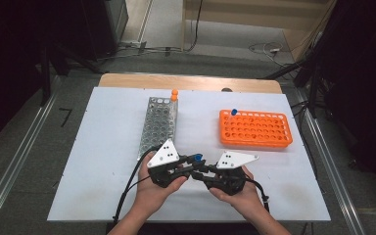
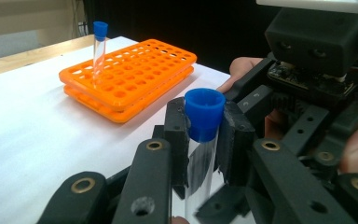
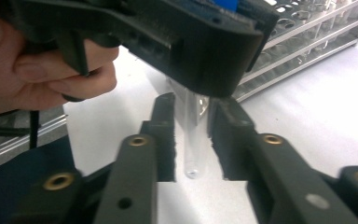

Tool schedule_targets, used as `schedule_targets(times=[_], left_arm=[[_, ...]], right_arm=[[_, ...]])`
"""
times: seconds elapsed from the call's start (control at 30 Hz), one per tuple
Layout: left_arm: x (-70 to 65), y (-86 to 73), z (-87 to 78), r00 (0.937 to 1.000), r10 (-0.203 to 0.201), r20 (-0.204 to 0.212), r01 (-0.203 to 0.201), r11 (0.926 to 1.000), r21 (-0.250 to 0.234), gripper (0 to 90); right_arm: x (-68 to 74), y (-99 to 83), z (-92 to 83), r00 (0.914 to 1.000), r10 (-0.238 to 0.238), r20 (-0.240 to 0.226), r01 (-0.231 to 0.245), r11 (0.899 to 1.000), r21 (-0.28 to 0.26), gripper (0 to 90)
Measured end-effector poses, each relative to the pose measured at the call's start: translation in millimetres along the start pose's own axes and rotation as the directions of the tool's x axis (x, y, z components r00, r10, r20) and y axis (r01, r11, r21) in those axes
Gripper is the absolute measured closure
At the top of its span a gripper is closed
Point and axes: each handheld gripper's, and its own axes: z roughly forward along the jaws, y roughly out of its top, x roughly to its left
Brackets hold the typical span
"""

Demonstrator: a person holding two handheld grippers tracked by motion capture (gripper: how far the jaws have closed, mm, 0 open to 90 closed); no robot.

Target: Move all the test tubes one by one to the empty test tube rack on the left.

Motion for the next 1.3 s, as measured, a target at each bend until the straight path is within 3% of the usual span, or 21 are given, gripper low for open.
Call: schedule_targets(times=[0.23, 0.53, 0.63, 0.97, 1.3], left_arm=[[4.2, 0.4, -5.5, 0.9997, -0.008, -0.024, 0.008, 0.9999, -0.007, 76.7], [13.5, 0.2, -10.8, 0.9982, -0.025, -0.054, 0.025, 0.9996, -0.013, 76.7], [16.3, 0.7, -12.1, 0.9976, -0.024, -0.065, 0.023, 0.9996, -0.014, 76.7], [32.3, 7.4, -20.4, 0.993, -0.038, -0.112, 0.033, 0.9986, -0.041, 76.7], [58.8, 23.2, -30.2, 0.9812, -0.056, -0.185, 0.041, 0.9954, -0.087, 76.7]], right_arm=[[-6.6, -3.9, -11.6, 0.9996, 0.026, -0.004, -0.026, 0.999, -0.035, 35.3], [-26.9, -13.6, -36.2, 0.9976, 0.066, 0.02, -0.065, 0.996, -0.065, 8.4], [-37.3, -16.8, -46.7, 0.996, 0.088, 0.016, -0.086, 0.993, -0.085, 5.7], [-55.4, -33.0, -79.2, 0.9904, 0.114, 0.077, -0.105, 0.988, -0.112, 0.0], [-66.8, -54.2, -102.3, 0.978, 0.149, 0.146, -0.134, 0.985, -0.106, 0.0]])
